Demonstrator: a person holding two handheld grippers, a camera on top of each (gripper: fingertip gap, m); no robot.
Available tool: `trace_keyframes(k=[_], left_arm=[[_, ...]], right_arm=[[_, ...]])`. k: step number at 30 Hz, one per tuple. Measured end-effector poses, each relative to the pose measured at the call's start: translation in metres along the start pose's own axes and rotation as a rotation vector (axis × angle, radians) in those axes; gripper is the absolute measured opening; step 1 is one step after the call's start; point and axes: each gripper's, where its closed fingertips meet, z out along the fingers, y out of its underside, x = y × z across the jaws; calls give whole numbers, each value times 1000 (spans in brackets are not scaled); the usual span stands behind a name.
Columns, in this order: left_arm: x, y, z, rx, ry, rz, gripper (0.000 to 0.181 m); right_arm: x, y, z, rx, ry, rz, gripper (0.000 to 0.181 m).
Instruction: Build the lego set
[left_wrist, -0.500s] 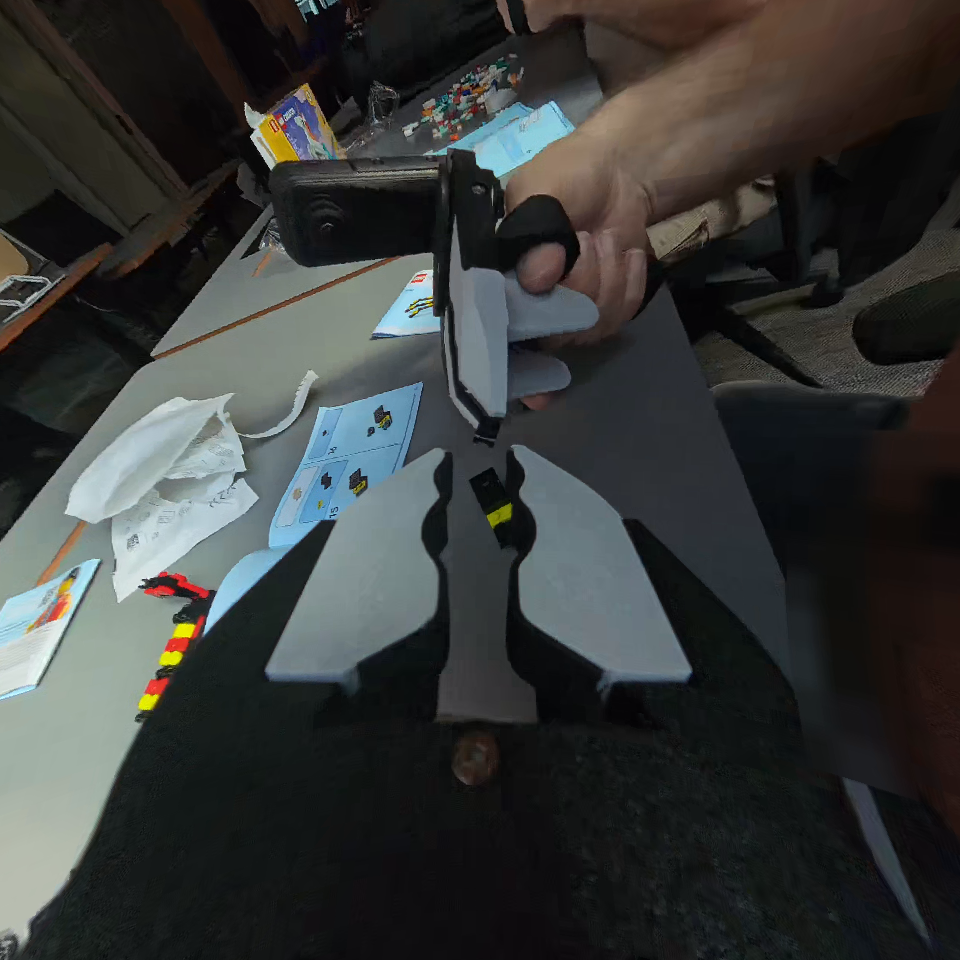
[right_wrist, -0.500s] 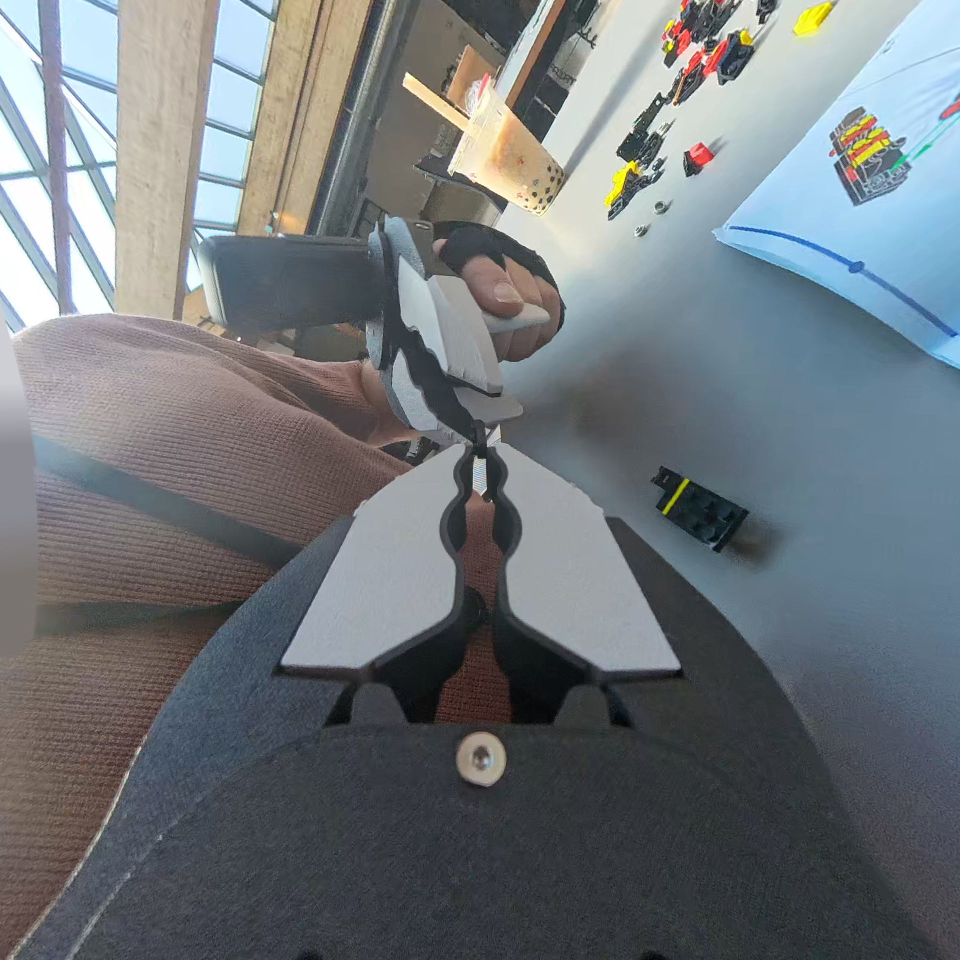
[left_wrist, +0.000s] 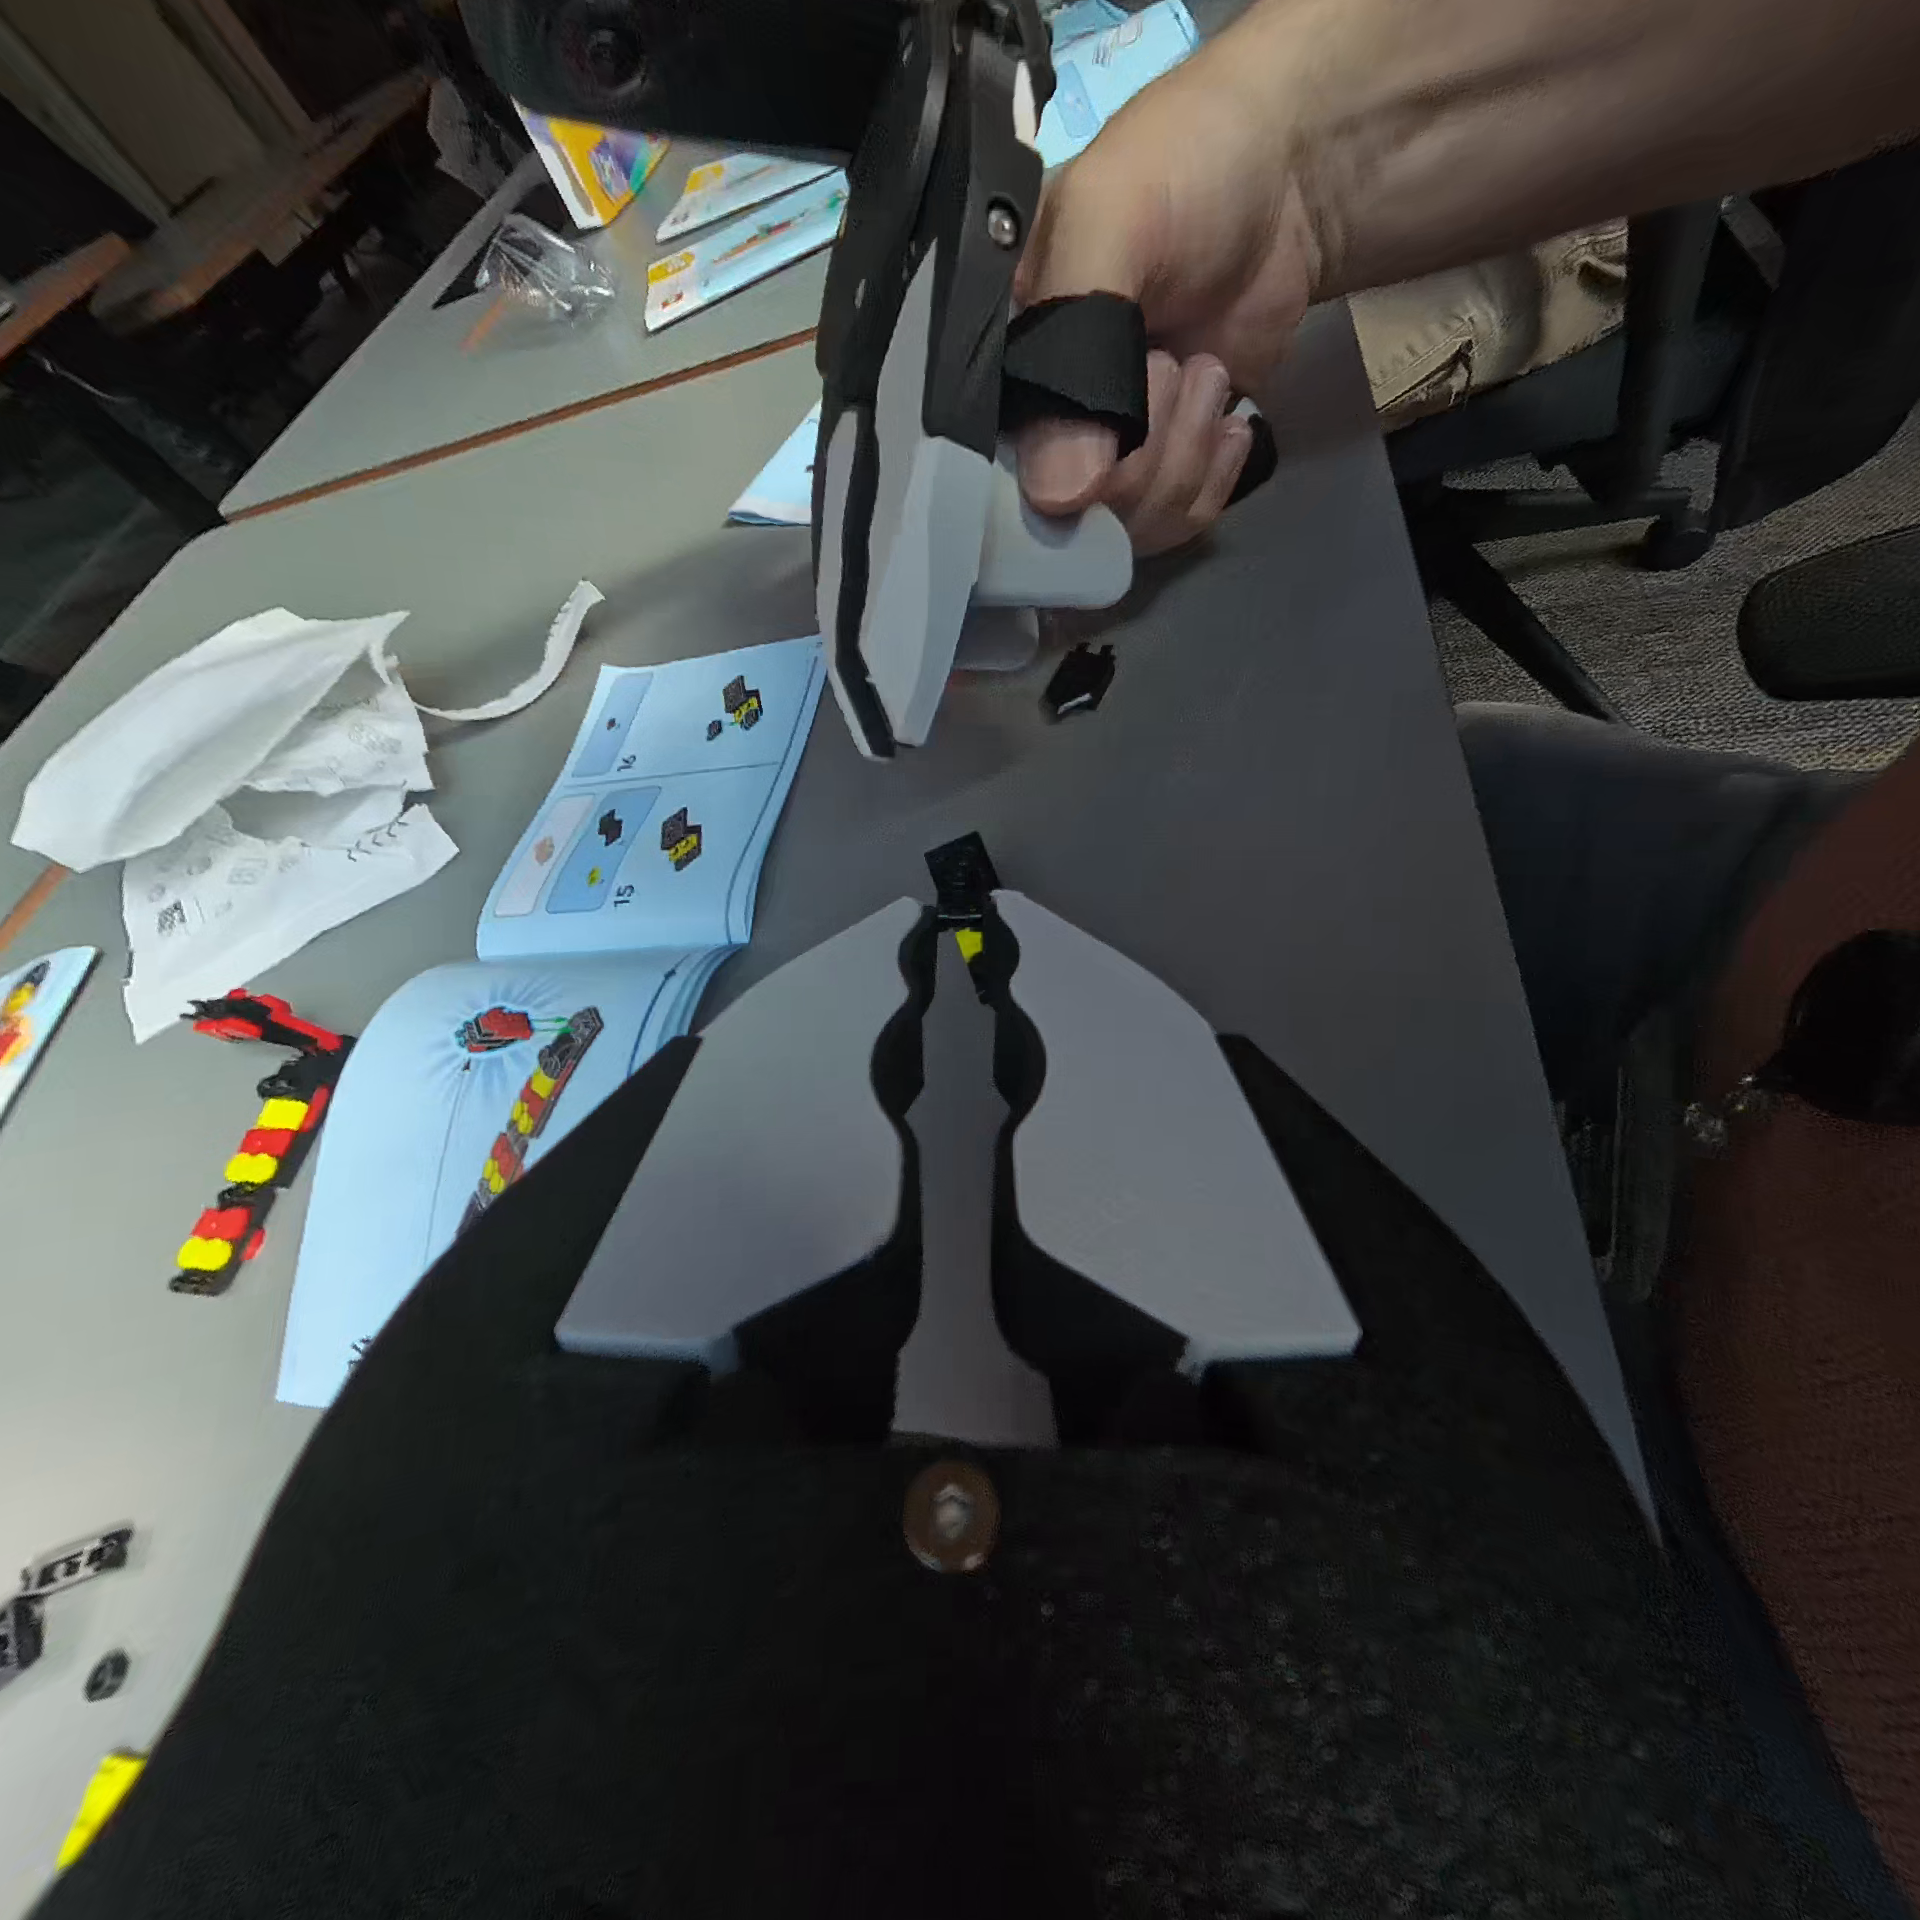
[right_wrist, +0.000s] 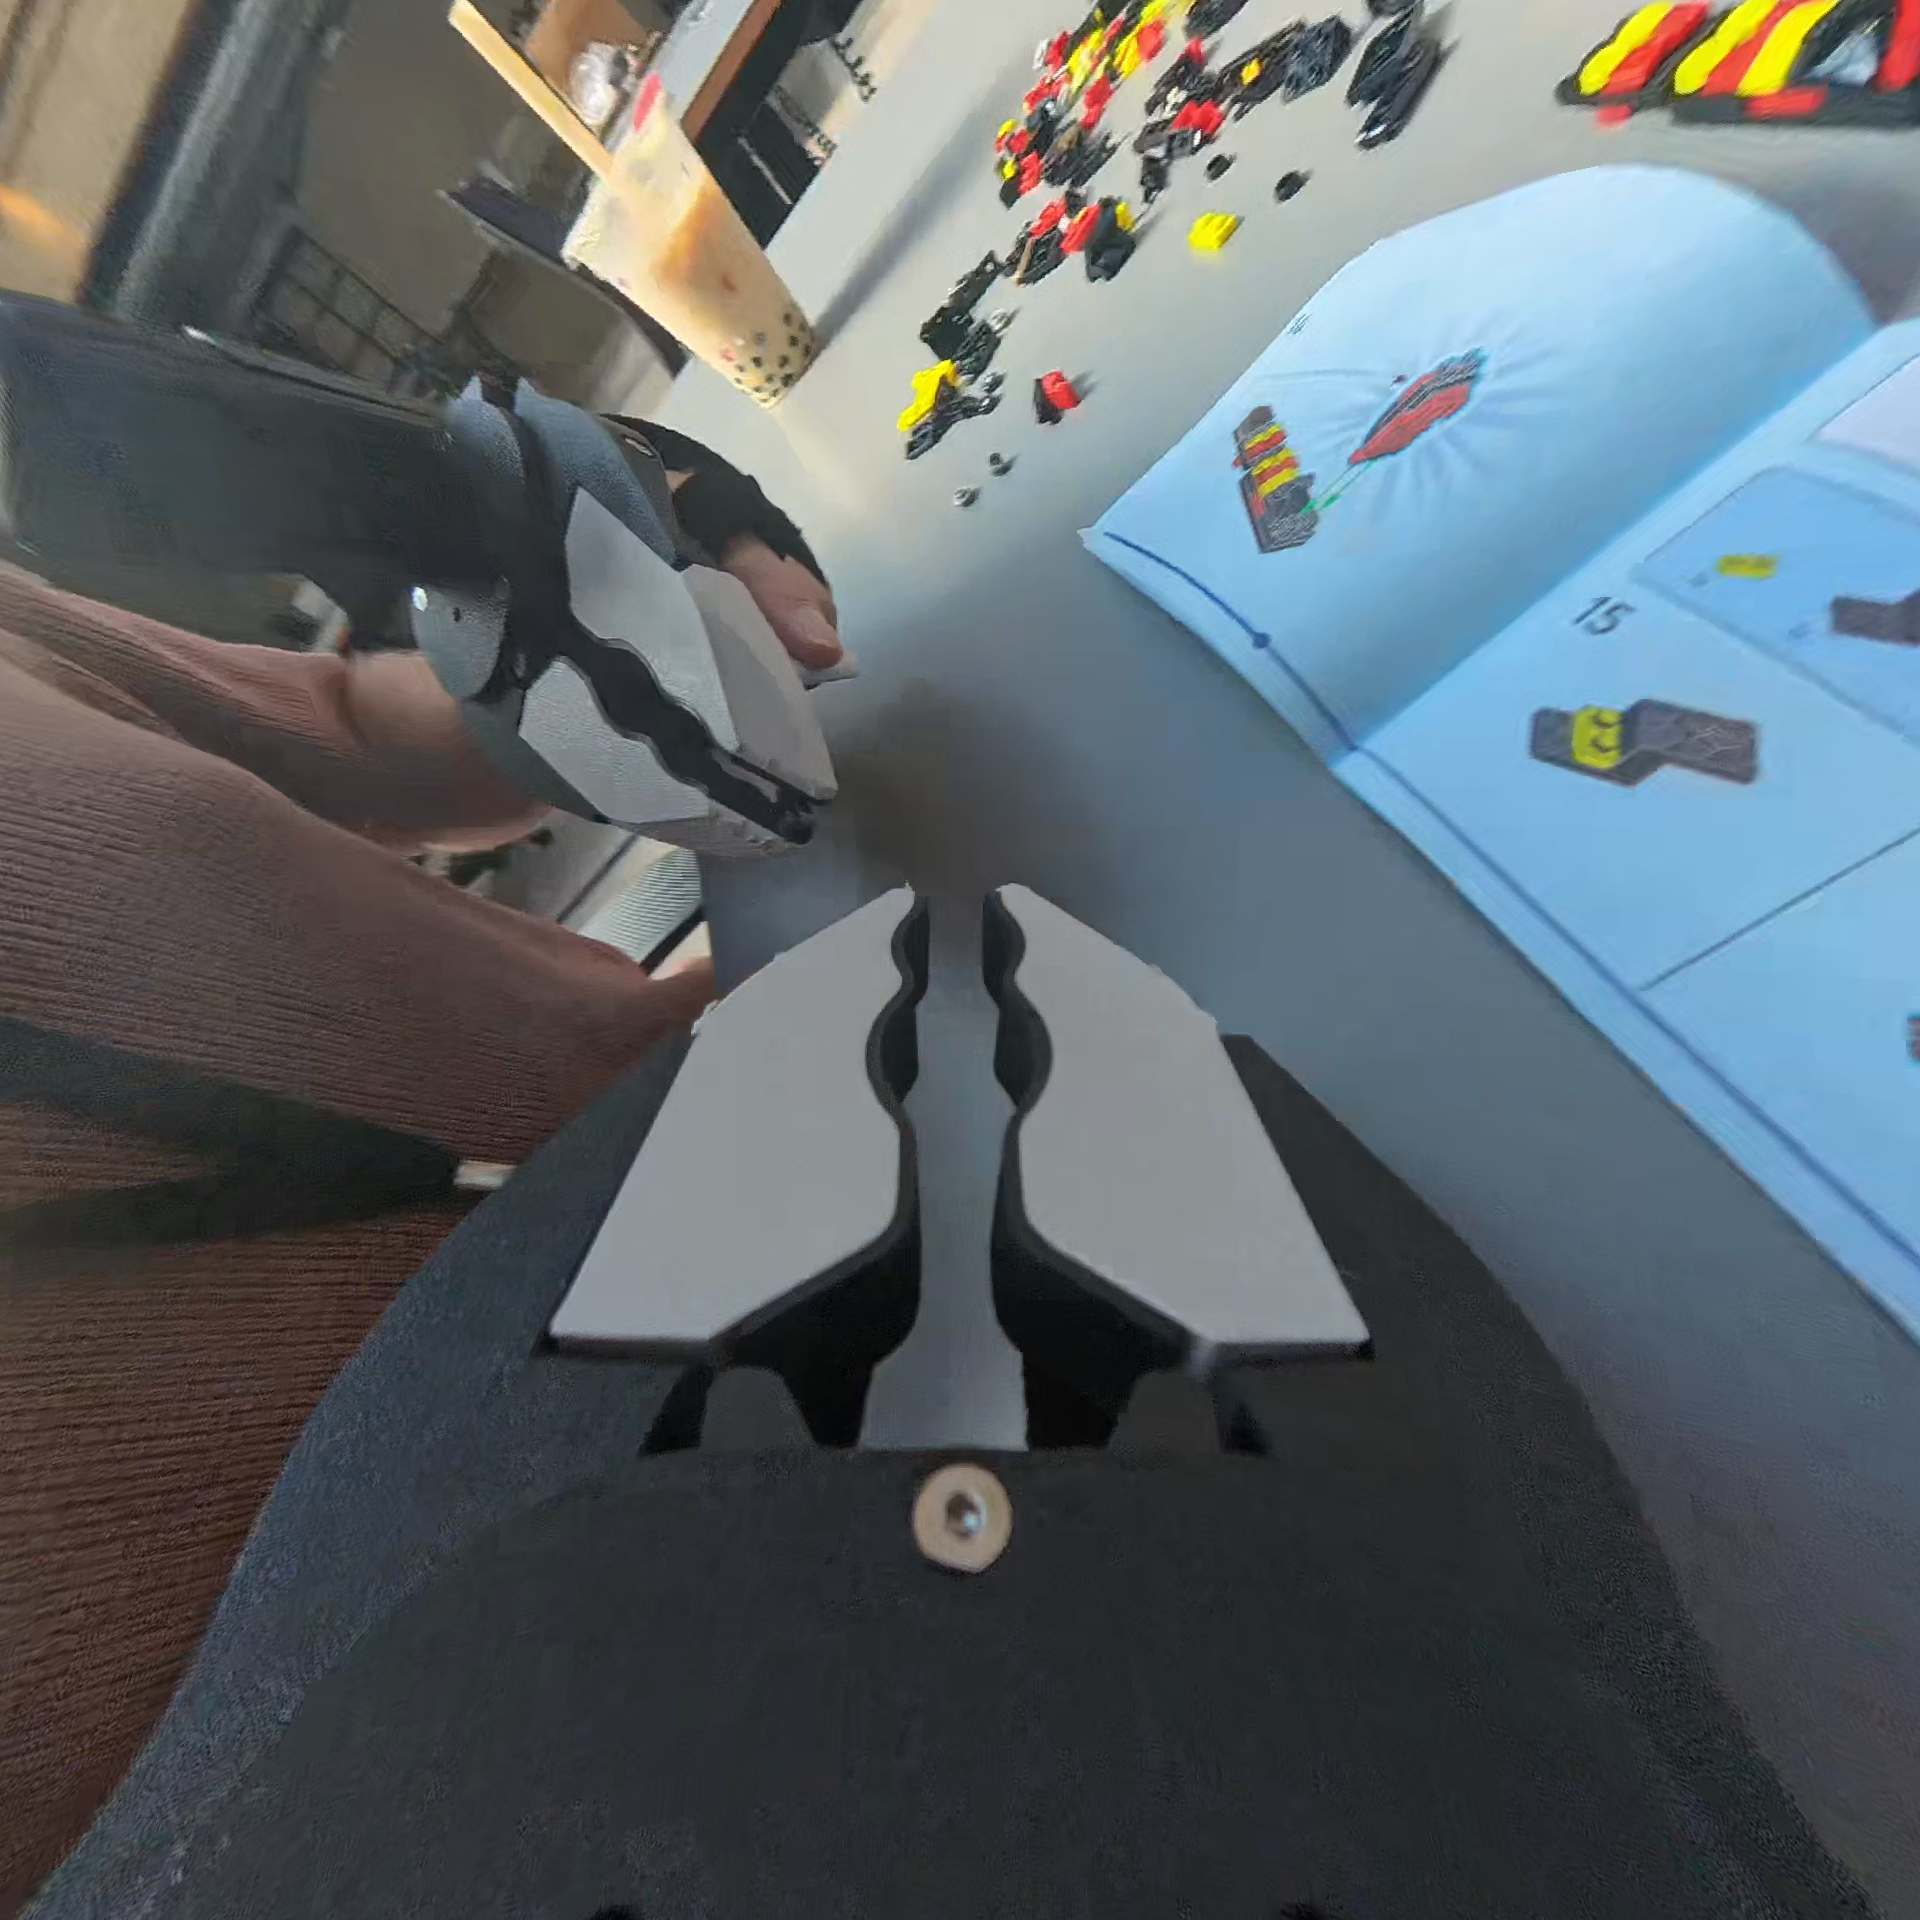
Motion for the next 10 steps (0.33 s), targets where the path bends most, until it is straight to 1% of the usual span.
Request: trace_keyframes(k=[1, 2, 4, 5, 8, 10], left_arm=[[1, 8, 0, -36, 11, -74, 8], [3, 16, 1, -84, 20, -136, 8], [9, 30, 5, -179, 58, -224, 8], [11, 33, 8, -205, 68, -248, 8], [16, 39, 18, -250, 94, -293, 8], [18, 41, 23, -271, 103, -294, 8]], right_arm=[[8, -3, -3, 10, 78, -109, 6], [15, -1, -3, -18, 148, -190, 4], [34, 5, 1, -111, 295, -295, 2], [38, 9, 4, -154, 333, -316, 1], [41, 27, 12, -275, 367, -327, 1], [39, 31, 14, -289, 376, -329, 1]])
